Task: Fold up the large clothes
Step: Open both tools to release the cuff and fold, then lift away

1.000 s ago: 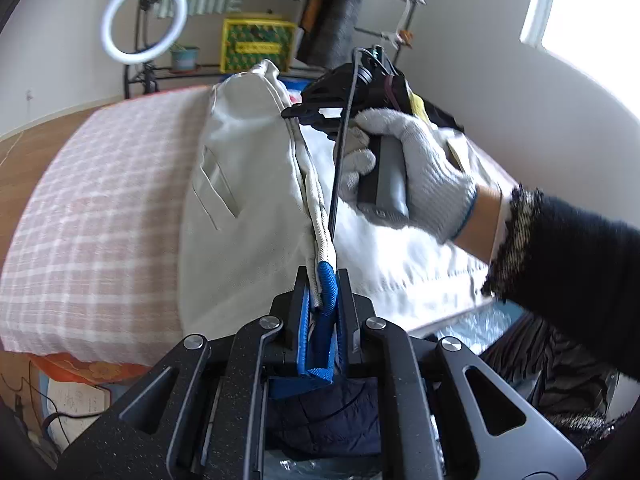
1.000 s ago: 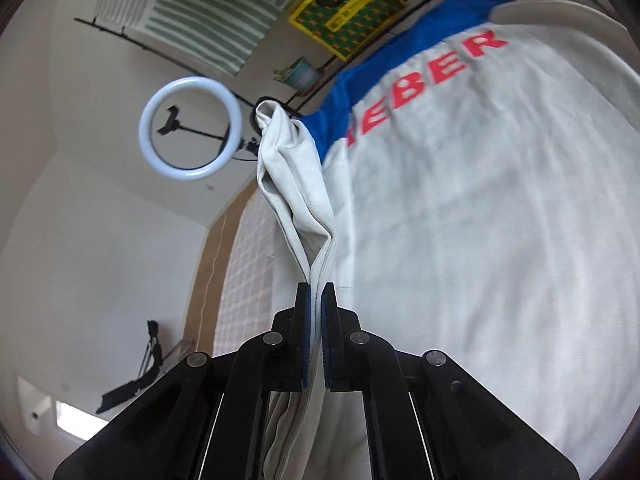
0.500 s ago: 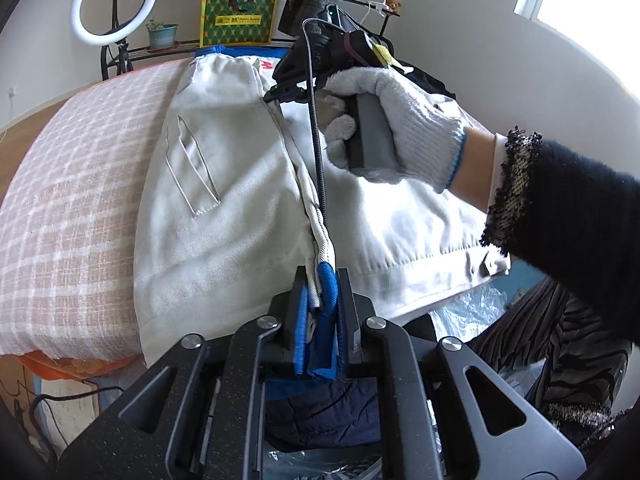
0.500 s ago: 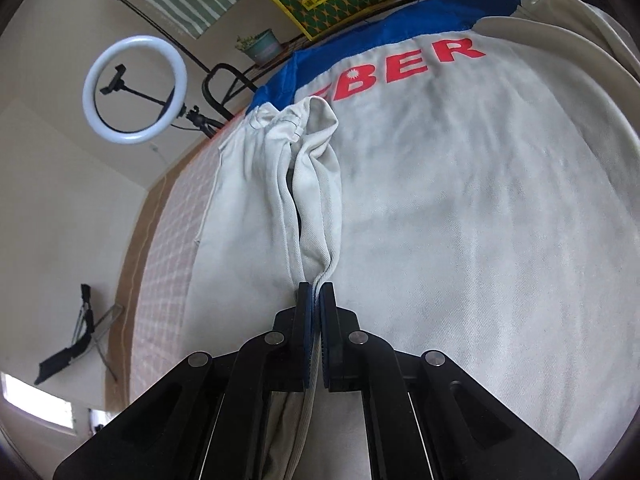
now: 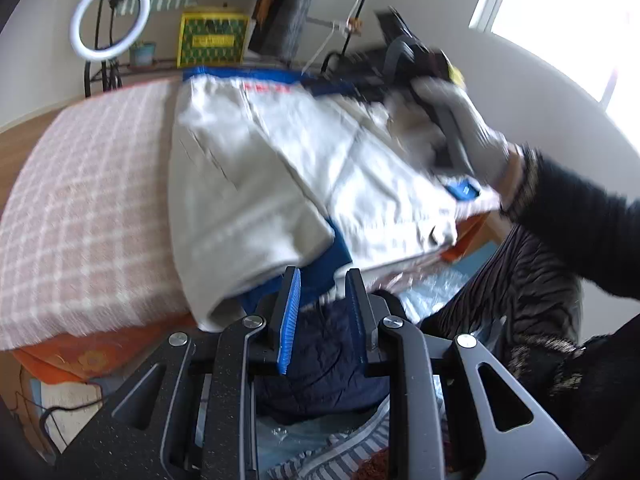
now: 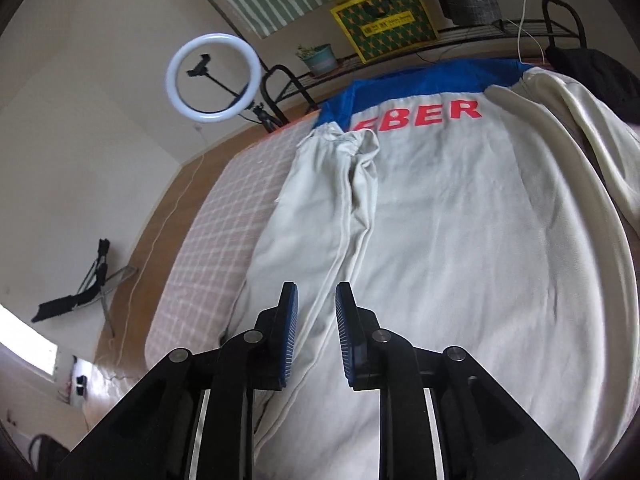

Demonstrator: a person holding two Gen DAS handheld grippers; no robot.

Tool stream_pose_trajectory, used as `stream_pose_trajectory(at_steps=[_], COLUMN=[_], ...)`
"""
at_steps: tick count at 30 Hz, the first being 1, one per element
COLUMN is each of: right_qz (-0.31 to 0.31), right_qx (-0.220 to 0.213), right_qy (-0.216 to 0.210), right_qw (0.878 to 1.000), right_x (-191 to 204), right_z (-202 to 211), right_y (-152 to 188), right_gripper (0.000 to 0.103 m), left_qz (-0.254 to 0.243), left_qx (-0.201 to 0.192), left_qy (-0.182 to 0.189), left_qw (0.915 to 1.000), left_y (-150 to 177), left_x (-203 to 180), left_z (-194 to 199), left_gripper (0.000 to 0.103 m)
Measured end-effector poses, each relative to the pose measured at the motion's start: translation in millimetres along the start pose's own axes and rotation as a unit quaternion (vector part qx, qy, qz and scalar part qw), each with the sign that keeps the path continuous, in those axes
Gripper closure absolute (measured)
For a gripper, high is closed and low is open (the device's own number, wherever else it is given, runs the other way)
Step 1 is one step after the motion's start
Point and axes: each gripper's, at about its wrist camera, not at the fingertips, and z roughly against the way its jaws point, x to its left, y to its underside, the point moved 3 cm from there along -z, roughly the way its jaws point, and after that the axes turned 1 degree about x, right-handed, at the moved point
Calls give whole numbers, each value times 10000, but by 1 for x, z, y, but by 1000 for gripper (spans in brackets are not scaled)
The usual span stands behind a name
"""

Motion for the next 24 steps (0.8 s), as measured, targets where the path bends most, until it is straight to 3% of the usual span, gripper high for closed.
stream_pose_trajectory(at_steps=[3, 6, 11, 15, 18, 24], right_qz=[211, 497, 1003, 1131, 1087, 658], right_qx=[-52, -274, -807, -959, -1140, -1390], right_qy=[-209, -409, -95, 126, 321, 645], right_qw=[9995, 9975, 9916, 9889, 9870, 9860], right_x=[20, 34, 43, 36, 21, -27], right_z=[30, 70, 126, 143, 149, 164], right_y=[16, 34, 54, 64, 70, 74], right_gripper=[84, 84, 81, 77, 64, 63], left_qz=[-6, 4, 170, 475, 493, 863], left_qx=[-270, -405, -288, 143, 466, 993], left_qy=[31, -178, -488, -506, -559, -476], left_qw=[9996, 9990, 9982, 9975, 9961, 9902], left_y=[-12, -21, -36, -41, -38, -23], left_x=[4, 10, 26, 37, 39, 47], left_z=[20, 28, 7, -39, -71, -112], left_gripper=[81, 81, 81, 81, 81, 81])
